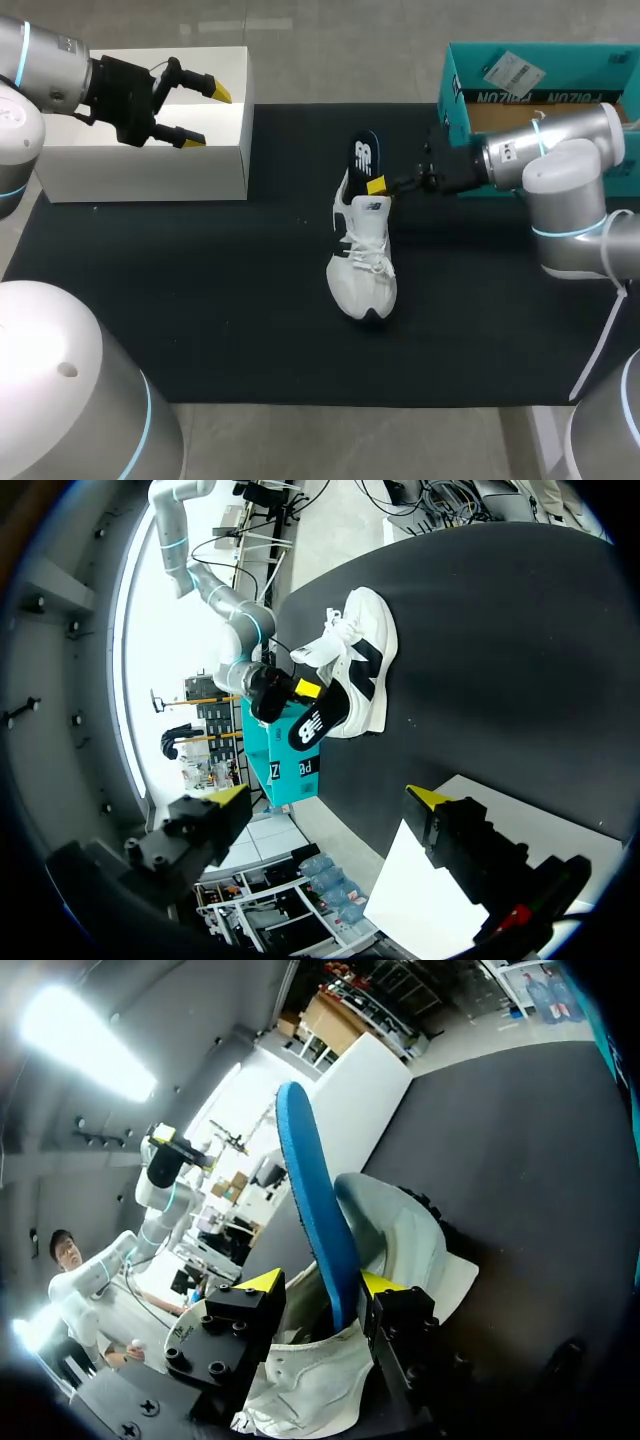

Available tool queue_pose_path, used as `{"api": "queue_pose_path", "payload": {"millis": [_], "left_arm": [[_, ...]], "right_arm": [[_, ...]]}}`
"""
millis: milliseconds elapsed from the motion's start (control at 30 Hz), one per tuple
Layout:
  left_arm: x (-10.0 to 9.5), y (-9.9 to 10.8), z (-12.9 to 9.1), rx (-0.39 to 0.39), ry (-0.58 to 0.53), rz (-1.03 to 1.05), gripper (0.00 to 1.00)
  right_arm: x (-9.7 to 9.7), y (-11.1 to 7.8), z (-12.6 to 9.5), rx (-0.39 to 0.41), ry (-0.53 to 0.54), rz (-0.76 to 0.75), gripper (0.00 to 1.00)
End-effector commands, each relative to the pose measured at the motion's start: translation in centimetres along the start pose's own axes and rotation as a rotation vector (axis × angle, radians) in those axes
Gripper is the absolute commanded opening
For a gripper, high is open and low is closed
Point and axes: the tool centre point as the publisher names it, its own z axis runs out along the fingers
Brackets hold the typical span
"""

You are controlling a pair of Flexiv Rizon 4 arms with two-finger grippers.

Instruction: Take the shoe out of the shoebox, open the shoe tongue, remove and reinsert the insole, then place the shoe into the shoebox

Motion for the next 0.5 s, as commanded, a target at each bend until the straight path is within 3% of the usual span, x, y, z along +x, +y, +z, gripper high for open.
{"api": "queue_pose_path", "payload": {"millis": [33, 133, 167, 500], "left_arm": [[-0.04, -0.03, 0.0, 0.0, 0.004, 0.001, 1.0], [-0.04, -0.03, 0.0, 0.0, 0.004, 0.001, 1.0], [-0.04, -0.03, 0.0, 0.0, 0.004, 0.001, 1.0], [-0.04, -0.03, 0.0, 0.0, 0.004, 0.001, 1.0]], "right_arm": [[-0.25, 0.53, 0.27, 0.007, -0.004, -0.002, 0.42], [-0.58, 0.78, 0.4, 0.004, -0.005, -0.003, 0.27], [-0.68, 0.86, 0.45, -0.002, -0.012, -0.002, 0.01], [-0.22, 0.56, 0.08, -0.033, 0.024, 0.082, 0.0]]}}
